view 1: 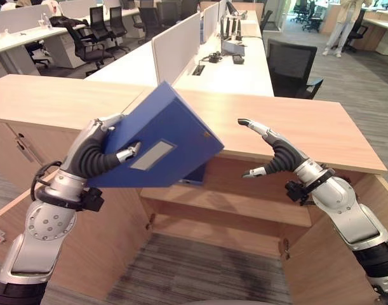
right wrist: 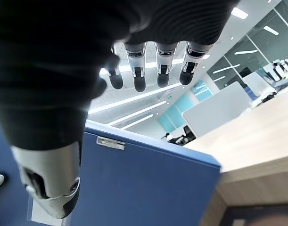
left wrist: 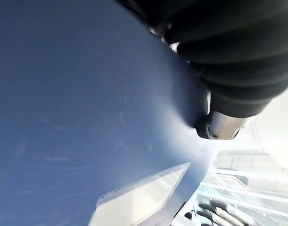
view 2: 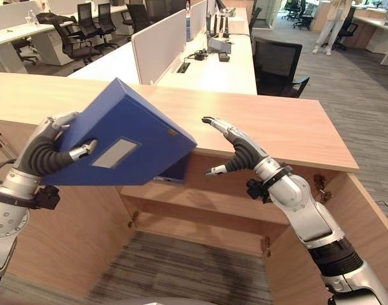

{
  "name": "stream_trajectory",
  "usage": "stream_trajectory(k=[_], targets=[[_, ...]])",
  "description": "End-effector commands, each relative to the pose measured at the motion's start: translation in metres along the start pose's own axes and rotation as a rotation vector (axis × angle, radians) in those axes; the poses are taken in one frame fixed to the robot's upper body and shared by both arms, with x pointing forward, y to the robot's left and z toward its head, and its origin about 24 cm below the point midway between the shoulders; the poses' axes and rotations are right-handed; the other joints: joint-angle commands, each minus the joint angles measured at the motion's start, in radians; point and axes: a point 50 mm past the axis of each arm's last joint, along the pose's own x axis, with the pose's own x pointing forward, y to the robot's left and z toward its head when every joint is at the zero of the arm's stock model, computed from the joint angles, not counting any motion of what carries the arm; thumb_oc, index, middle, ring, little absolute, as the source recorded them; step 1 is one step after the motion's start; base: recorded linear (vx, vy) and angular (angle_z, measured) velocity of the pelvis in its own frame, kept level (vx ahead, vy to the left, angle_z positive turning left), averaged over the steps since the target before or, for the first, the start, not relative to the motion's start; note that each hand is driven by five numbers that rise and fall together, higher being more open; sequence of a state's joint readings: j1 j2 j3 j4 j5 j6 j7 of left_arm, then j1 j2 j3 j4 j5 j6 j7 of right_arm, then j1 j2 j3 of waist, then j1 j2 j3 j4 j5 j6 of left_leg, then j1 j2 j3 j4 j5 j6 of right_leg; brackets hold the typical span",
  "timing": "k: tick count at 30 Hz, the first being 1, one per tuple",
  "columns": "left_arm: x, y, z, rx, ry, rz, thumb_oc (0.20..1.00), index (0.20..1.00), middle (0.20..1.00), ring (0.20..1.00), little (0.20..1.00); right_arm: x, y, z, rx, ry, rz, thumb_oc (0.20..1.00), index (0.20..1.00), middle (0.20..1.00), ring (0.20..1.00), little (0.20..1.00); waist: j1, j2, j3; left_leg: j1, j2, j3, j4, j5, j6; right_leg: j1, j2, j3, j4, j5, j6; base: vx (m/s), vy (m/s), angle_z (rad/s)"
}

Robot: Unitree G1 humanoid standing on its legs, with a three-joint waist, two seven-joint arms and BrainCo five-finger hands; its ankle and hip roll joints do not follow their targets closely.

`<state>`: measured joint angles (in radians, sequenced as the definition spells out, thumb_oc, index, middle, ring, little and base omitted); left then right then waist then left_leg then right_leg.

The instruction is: Put the empty folder in the office cabinet

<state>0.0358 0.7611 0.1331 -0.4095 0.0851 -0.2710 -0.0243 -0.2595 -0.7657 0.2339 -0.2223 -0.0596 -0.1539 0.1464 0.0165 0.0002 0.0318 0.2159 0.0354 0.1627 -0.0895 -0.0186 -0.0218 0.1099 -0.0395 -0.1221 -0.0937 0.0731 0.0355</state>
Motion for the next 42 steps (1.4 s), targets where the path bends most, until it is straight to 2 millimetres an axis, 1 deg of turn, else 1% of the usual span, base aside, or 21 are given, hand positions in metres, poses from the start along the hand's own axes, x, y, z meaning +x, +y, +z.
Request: stream_trajectory(k=[1,8,15,17,18,20,21,24,26,27,28,29,30,31,33,34,37,39,42], targets=[[0.02,0.019,0.029,0.037,-0.203,-0.005,0.2,0.2,0.2,0.2,0.2,0.02,-0.021,0.013,-0.001,-0.094,-0.123,1.0,1.0,1.0,1.0,1.0,0.002,-0.038,-0.023,-0.01,-0.003,-0.052,0.002,-0.059,-0.002,0.078,-0.042,-0.037,0.017,-0.081,0.06,0.0,0.0,0.0],[0.019,0.017,0.028,0.03,-0.194,-0.032,0.2,0.2,0.2,0.2,0.2,0.018,-0.031,0.014,0.003,-0.101,-0.173,1.0,1.0,1.0,1.0,1.0,0.002,-0.037,-0.021,-0.008,-0.002,-0.05,0.002,-0.058,-0.003,0.079,-0.041,-0.036,0.015,-0.08,0.06,0.0,0.0,0.0],[0.022,0.016,0.033,0.018,-0.225,-0.023,0.2,0.2,0.2,0.2,0.2,0.023,-0.03,0.019,0.038,-0.13,-0.183,1.0,1.0,1.0,1.0,1.0,0.001,-0.038,-0.019,-0.007,-0.002,-0.049,0.002,-0.057,-0.003,0.079,-0.04,-0.036,0.016,-0.081,0.059,0.0,0.0,0.0],[0.024,0.014,0.033,0.016,-0.233,-0.021,0.2,0.2,0.2,0.2,0.2,0.025,-0.025,0.02,0.073,-0.144,-0.168,1.0,1.0,1.0,1.0,1.0,0.002,-0.039,-0.019,-0.008,-0.001,-0.049,0.002,-0.056,-0.004,0.079,-0.04,-0.036,0.016,-0.082,0.059,0.0,0.0,0.0],[0.027,0.012,0.035,0.008,-0.246,-0.019,0.2,0.2,0.2,0.2,0.2,0.029,-0.018,0.023,0.116,-0.16,-0.138,1.0,1.0,1.0,1.0,1.0,0.002,-0.04,-0.018,-0.009,-0.001,-0.048,0.002,-0.056,-0.004,0.079,-0.04,-0.037,0.016,-0.083,0.058,0.0,0.0,0.0],[0.027,0.012,0.035,0.008,-0.246,-0.018,0.2,0.2,0.2,0.2,0.2,0.029,-0.018,0.023,0.116,-0.161,-0.138,1.0,1.0,1.0,1.0,1.0,0.002,-0.04,-0.017,-0.009,-0.001,-0.048,0.002,-0.056,-0.004,0.079,-0.04,-0.037,0.016,-0.083,0.058,0.0,0.0,0.0],[0.029,0.01,0.038,0.004,-0.265,-0.012,0.2,0.2,0.2,0.2,0.2,0.033,-0.011,0.025,0.15,-0.172,-0.104,1.0,1.0,1.0,1.0,1.0,0.003,-0.041,-0.017,-0.009,0.0,-0.048,0.002,-0.055,-0.004,0.079,-0.04,-0.037,0.015,-0.083,0.057,0.0,0.0,0.0],[0.033,0.008,0.043,0.004,-0.3,0.002,0.2,0.2,0.2,0.2,0.2,0.039,0.001,0.028,0.195,-0.184,-0.055,1.0,1.0,1.0,1.0,1.0,0.004,-0.042,-0.017,-0.007,0.001,-0.049,0.002,-0.056,-0.006,0.081,-0.04,-0.037,0.014,-0.083,0.057,0.0,0.0,0.0],[0.035,0.006,0.047,-0.012,-0.319,0.005,0.2,0.2,0.2,0.2,0.2,0.042,0.007,0.029,0.215,-0.19,-0.031,1.0,1.0,1.0,1.0,1.0,0.005,-0.043,-0.017,-0.006,0.001,-0.049,0.002,-0.056,-0.006,0.081,-0.04,-0.038,0.014,-0.083,0.057,0.0,0.0,0.0],[0.036,0.006,0.047,-0.012,-0.319,0.006,0.2,0.2,0.2,0.2,0.2,0.042,0.007,0.029,0.215,-0.191,-0.031,1.0,1.0,1.0,1.0,1.0,0.005,-0.043,-0.017,-0.006,0.001,-0.049,0.002,-0.056,-0.006,0.081,-0.04,-0.038,0.014,-0.083,0.057,0.0,0.0,0.0],[0.038,0.005,0.051,-0.026,-0.347,0.013,0.2,0.2,0.2,0.2,0.2,0.046,0.012,0.03,0.235,-0.195,-0.008,1.0,1.0,1.0,1.0,1.0,0.006,-0.044,-0.016,-0.007,0.001,-0.049,0.002,-0.055,-0.006,0.082,-0.039,-0.039,0.015,-0.084,0.056,0.0,0.0,0.0],[0.038,0.005,0.051,-0.025,-0.348,0.014,0.2,0.2,0.2,0.2,0.2,0.047,0.012,0.03,0.235,-0.196,-0.008,1.0,1.0,1.0,1.0,1.0,0.006,-0.044,-0.015,-0.006,0.001,-0.049,0.002,-0.055,-0.006,0.082,-0.039,-0.039,0.015,-0.084,0.056,0.0,0.0,0.0],[0.043,0.0,0.06,-0.075,-0.398,0.016,0.2,0.2,0.2,0.2,0.2,0.054,0.024,0.03,0.282,-0.195,0.022,1.0,1.0,1.0,1.0,1.0,0.006,-0.045,-0.016,-0.006,0.002,-0.049,0.002,-0.055,-0.007,0.083,-0.039,-0.042,0.014,-0.083,0.056,0.0,0.0,0.0],[0.046,-0.002,0.064,-0.091,-0.42,0.012,0.2,0.2,0.2,0.2,0.2,0.057,0.028,0.03,0.298,-0.192,0.03,1.0,1.0,1.0,1.0,1.0,0.005,-0.046,-0.017,-0.006,0.002,-0.049,0.002,-0.055,-0.007,0.083,-0.039,-0.041,0.015,-0.084,0.056,0.0,0.0,0.0],[0.047,-0.003,0.066,-0.099,-0.434,0.008,0.2,0.2,0.2,0.2,0.2,0.059,0.03,0.03,0.304,-0.191,0.037,1.0,1.0,1.0,1.0,1.0,0.007,-0.047,-0.015,-0.007,0.002,-0.048,0.002,-0.054,-0.007,0.083,-0.038,-0.041,0.014,-0.084,0.056,0.0,0.0,0.0],[0.051,-0.007,0.074,-0.137,-0.479,-0.002,0.2,0.2,0.2,0.2,0.2,0.066,0.035,0.033,0.321,-0.201,0.056,1.0,1.0,1.0,1.0,1.0,0.007,-0.047,-0.016,-0.008,0.003,-0.048,0.002,-0.054,-0.007,0.082,-0.038,-0.041,0.015,-0.083,0.056,0.0,0.0,0.0],[0.056,-0.011,0.083,-0.181,-0.532,-0.021,0.2,0.2,0.2,0.2,0.2,0.072,0.043,0.035,0.344,-0.205,0.08,1.0,1.0,1.0,1.0,1.0,0.005,-0.048,-0.015,-0.008,0.004,-0.048,0.002,-0.053,-0.008,0.083,-0.039,-0.043,0.015,-0.082,0.057,0.0,0.0,0.0],[0.058,-0.013,0.085,-0.192,-0.543,-0.025,0.2,0.2,0.2,0.2,0.2,0.073,0.044,0.036,0.349,-0.208,0.083,1.0,1.0,1.0,1.0,1.0,0.006,-0.048,-0.014,-0.008,0.004,-0.048,0.002,-0.053,-0.008,0.082,-0.039,-0.043,0.015,-0.082,0.057,0.0,0.0,0.0],[0.06,-0.016,0.093,-0.24,-0.582,-0.048,0.2,0.2,0.2,0.2,0.2,0.076,0.052,0.038,0.382,-0.209,0.109,1.0,1.0,1.0,1.0,1.0,0.005,-0.048,-0.012,-0.007,0.004,-0.047,0.002,-0.053,-0.009,0.081,-0.038,-0.043,0.018,-0.082,0.057,0.0,0.0,0.0]])
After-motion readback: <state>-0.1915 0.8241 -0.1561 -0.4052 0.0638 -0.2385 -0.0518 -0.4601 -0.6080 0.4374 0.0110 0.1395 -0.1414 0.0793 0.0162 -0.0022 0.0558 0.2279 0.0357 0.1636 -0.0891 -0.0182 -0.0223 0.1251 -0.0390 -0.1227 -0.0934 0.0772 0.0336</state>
